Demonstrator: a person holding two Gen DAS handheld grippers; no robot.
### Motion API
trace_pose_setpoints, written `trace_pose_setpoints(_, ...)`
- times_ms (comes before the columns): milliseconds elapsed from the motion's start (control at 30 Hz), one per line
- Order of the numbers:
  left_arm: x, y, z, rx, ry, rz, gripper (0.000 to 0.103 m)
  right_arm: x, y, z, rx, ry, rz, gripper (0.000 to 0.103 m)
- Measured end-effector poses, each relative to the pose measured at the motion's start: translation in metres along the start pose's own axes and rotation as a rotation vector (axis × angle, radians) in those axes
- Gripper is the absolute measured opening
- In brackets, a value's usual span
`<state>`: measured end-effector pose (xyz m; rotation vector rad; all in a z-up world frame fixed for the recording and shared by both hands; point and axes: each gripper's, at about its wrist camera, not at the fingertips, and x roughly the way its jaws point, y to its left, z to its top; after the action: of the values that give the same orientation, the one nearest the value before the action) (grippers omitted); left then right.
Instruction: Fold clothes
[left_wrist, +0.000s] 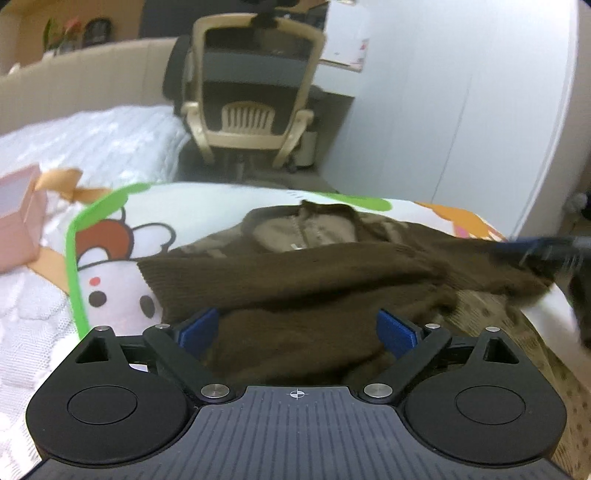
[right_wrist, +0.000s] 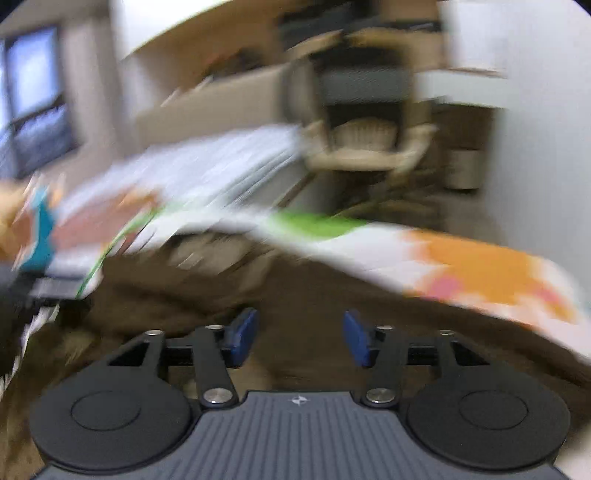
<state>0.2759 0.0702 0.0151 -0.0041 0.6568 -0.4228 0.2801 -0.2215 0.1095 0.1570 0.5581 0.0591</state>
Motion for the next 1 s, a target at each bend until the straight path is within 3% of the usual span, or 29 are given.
trace_pose_setpoints(133,-0.002,-0.011,0.001,0.022,0.007,-0.008,0.098,-0.046,-0.081,-0.007,0.134,-0.042,-0.301,0.063)
trace_pose_setpoints(267,-0.001,-0.016,0.003,-0.004,0.015,-0.006,0.098,-0.04,-0.125,-0.027,0.283,0.016,-0.298,0.077)
trace_pose_setpoints(333,-0.003,-0.016,0.004,-0.02,0.019,-0.001,0.098,-0.023,-0.136,-0.037,0.358,0.046,-0.262,0.074)
trace_pose_setpoints(367,-0.005,-0.015,0.004,-0.025,0.018,0.005,0.098,-0.018,-0.132,-0.038,0.352,0.036,-0.273,0.064)
trace_pose_setpoints(400,-0.009,-0.013,0.003,-0.028,0.016,0.011,0.098,-0.015,-0.121,-0.032,0.307,0.02,-0.279,0.05)
trace_pose_setpoints(433,-0.013,-0.011,0.002,-0.028,0.013,0.016,0.098,-0.012,-0.109,-0.025,0.258,0.004,-0.283,0.02)
trace_pose_setpoints(467,-0.018,-0.009,0.002,-0.029,0.01,0.021,0.099,-0.014,-0.092,-0.013,0.209,-0.031,-0.262,0.017)
trace_pose_setpoints(600,-0.03,0.008,-0.005,-0.053,0.001,0.057,0.099,-0.028,-0.002,0.05,-0.006,-0.162,-0.073,0.012)
trace_pose_setpoints(700,-0.032,0.019,-0.01,-0.109,-0.003,0.038,0.099,-0.021,0.081,0.087,-0.17,-0.197,0.108,0.012)
trace_pose_setpoints(800,-0.036,0.022,-0.014,-0.131,-0.007,0.002,0.099,0.009,0.158,0.105,-0.27,-0.176,0.253,0.011)
trace_pose_setpoints(933,-0.046,0.019,-0.02,-0.127,-0.018,-0.045,0.099,0.054,0.234,0.099,-0.333,-0.12,0.364,0.011)
trace_pose_setpoints(1000,-0.05,0.018,-0.021,-0.124,-0.019,-0.061,0.099,0.069,0.25,0.093,-0.323,-0.052,0.431,0.016)
